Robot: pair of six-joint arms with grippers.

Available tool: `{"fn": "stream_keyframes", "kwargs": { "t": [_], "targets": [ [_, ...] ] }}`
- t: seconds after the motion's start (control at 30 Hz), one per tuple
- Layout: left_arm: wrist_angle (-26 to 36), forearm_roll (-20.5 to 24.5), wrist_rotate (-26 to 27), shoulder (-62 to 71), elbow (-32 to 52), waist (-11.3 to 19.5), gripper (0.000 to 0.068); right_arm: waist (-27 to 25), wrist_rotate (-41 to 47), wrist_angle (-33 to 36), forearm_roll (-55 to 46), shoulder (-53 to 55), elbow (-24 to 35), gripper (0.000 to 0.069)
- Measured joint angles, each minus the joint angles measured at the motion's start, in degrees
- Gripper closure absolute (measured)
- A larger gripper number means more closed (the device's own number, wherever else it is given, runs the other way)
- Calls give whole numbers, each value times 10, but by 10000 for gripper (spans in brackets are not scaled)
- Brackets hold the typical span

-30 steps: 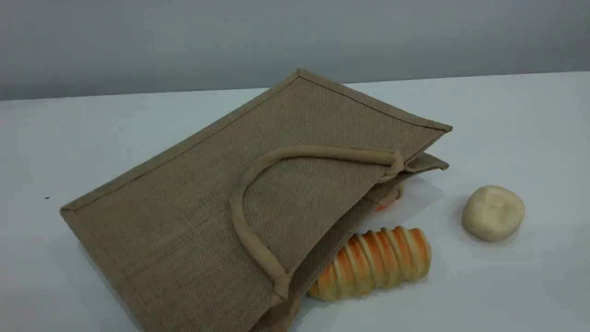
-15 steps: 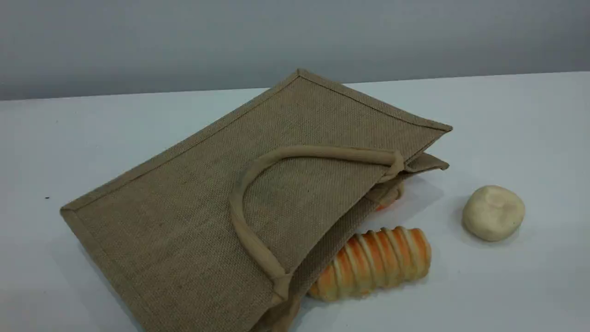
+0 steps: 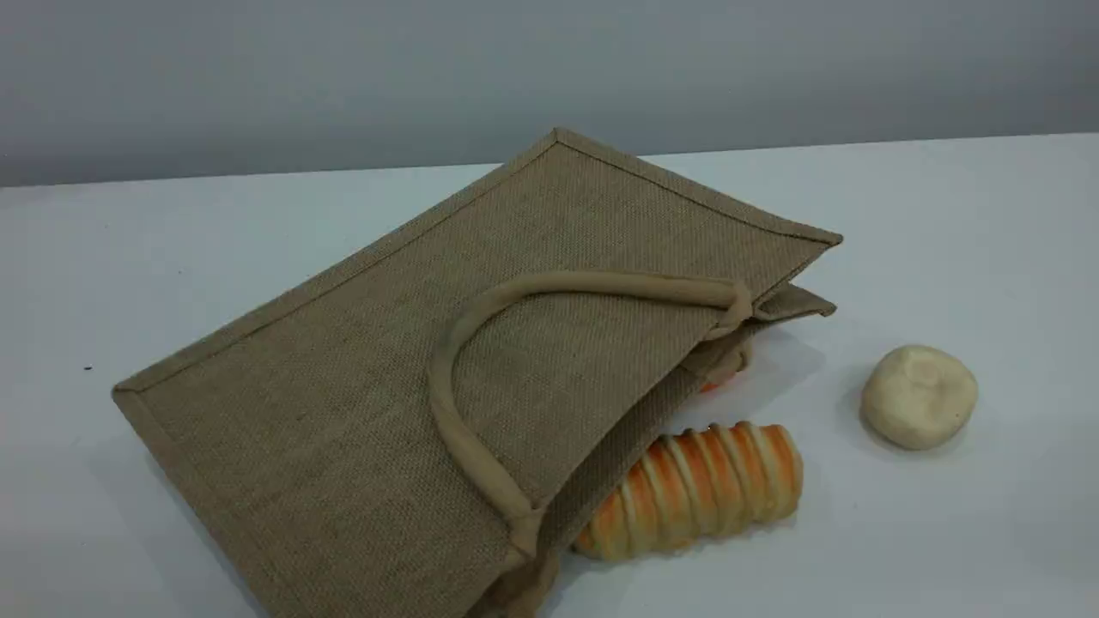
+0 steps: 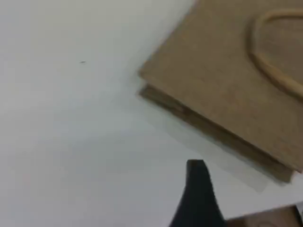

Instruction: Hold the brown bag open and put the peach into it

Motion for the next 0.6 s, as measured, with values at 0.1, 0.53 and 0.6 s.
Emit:
{"fn": "stream_keyframes", "kwargs": {
  "t": [0.1,0.53,0.6],
  "targets": [
    [0,0,0,-1,0,45,213,-37,0,0,0,0,0,120],
    [1,0,0,-45,0,103,213,-80,-2,0,0,0,0,120],
    [1,0,0,-45,0,102,213,-79,-2,0,0,0,0,120]
  ]
}}
